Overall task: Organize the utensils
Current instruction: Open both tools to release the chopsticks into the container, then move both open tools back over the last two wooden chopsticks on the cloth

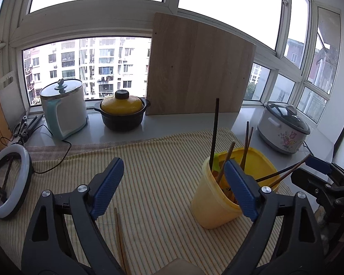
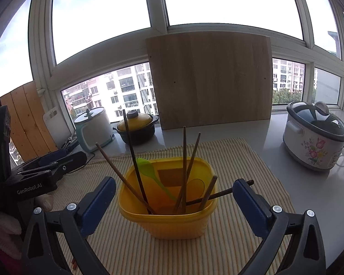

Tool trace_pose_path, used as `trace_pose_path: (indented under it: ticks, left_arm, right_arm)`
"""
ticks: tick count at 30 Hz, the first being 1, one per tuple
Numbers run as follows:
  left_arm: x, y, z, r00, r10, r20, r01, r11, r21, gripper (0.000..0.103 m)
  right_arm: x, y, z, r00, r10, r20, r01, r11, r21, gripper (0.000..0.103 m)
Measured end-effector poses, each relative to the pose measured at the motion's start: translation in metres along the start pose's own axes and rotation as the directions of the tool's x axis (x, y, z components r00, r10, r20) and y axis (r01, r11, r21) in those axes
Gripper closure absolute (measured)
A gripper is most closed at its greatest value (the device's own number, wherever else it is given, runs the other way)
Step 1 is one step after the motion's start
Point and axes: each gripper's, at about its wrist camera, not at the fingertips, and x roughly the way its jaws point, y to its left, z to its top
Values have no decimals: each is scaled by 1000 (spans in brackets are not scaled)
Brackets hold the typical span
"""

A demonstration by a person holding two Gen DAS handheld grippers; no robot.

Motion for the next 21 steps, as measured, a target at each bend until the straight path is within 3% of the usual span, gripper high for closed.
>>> trace_pose_path:
  ticks: [8,15,21]
  left_arm:
    - [-16,41,-19,997,76,-30,-76,997,0,11]
    - [-21,83,-43,987,138,-82,-141,990,-32,11]
    - [-16,100,-66,977,150,-152,-156,987,-34,15]
  right_arm:
    - [-10,22,-2,999,13,35,-11,999,-44,0]
    - [-12,51,-11,996,83,28,-80,994,-79,0]
    - [-10,71,-26,990,140,-3,-140,986,-87,0]
